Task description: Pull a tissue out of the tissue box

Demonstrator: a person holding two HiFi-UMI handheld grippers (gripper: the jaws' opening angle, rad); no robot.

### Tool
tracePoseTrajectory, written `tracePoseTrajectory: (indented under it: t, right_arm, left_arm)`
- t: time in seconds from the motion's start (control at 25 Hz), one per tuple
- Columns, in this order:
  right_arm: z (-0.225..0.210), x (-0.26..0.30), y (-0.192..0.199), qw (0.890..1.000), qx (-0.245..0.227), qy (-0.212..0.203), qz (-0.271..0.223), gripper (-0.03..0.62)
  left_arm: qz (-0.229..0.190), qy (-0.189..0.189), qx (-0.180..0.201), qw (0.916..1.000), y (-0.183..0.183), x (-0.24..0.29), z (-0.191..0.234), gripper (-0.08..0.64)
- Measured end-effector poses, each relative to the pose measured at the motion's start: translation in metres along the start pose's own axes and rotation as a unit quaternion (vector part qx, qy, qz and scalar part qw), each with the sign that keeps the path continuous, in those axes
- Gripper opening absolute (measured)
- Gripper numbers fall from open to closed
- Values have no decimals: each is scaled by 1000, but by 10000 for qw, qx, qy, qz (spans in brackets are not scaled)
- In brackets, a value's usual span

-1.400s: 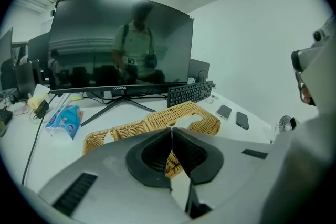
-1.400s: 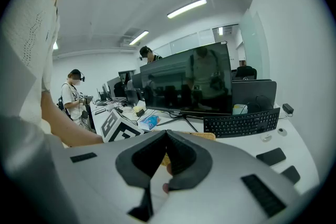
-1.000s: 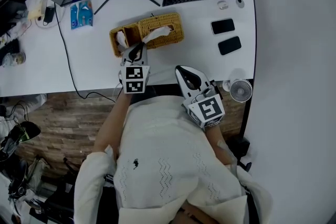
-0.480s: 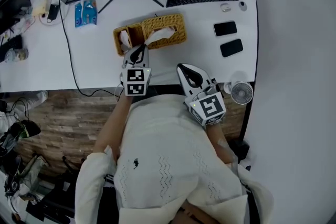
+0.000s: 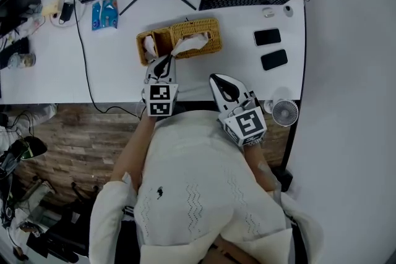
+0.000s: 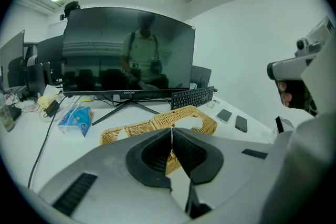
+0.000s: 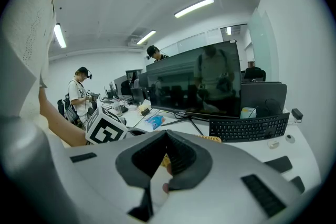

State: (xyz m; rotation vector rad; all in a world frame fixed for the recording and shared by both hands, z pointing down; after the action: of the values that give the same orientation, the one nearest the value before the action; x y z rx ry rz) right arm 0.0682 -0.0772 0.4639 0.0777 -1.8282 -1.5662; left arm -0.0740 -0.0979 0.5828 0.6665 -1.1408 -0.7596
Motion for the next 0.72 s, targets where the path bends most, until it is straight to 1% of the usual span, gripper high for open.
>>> tracePoseTrajectory:
  t: [0.72]
  right_arm:
    - [0,17,2,9999,-41,-141,30,2]
  left_arm:
    - [-122,-97,-71,9999,-4,-22,8,17]
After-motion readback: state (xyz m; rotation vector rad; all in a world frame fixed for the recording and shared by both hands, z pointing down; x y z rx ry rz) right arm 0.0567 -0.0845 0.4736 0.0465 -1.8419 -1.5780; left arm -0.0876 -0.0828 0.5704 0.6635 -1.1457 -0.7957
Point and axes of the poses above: the fingertips, and each gripper's own axes: x forward along the fingers, z to its left, y out of its underside, the point moved 3 cm from there along -x, backward along the fingers, and after that the axes turned 9 degrees about -x, right-handed, at the moved point
